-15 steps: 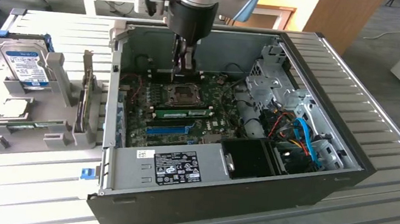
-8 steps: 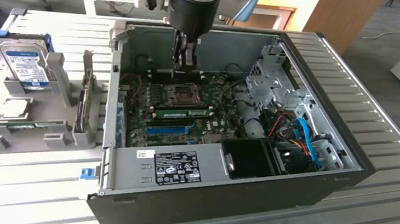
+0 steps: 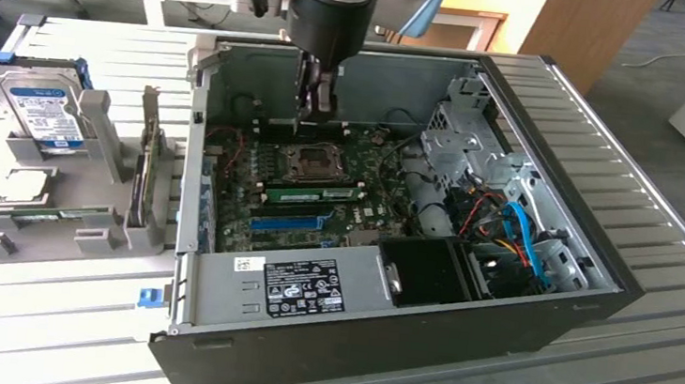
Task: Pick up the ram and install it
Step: 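Press down the ram until it locks into place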
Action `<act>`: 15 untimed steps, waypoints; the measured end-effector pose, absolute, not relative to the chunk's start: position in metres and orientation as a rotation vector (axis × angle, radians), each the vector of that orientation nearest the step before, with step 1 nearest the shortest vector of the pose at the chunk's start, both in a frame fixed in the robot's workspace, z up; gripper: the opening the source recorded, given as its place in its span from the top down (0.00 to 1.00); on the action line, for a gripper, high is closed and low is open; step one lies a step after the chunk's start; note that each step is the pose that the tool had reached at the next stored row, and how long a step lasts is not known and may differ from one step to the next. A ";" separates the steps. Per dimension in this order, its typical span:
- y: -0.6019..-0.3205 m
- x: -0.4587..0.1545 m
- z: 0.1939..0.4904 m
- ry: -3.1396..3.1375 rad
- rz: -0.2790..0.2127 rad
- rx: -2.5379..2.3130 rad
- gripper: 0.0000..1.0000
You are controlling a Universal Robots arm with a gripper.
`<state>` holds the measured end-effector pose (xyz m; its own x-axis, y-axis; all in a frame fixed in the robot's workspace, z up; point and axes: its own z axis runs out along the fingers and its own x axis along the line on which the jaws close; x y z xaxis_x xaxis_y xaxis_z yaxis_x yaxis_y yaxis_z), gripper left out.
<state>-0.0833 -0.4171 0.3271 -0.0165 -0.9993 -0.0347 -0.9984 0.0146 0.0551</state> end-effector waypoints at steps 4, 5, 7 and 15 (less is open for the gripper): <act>-0.417 -0.079 0.327 -2.228 -0.100 2.193 0.89; -0.417 -0.078 0.327 -2.228 -0.100 2.193 0.89; -0.417 -0.075 0.327 -2.228 -0.101 2.193 0.89; -0.417 -0.060 0.327 -2.230 -0.104 2.195 0.89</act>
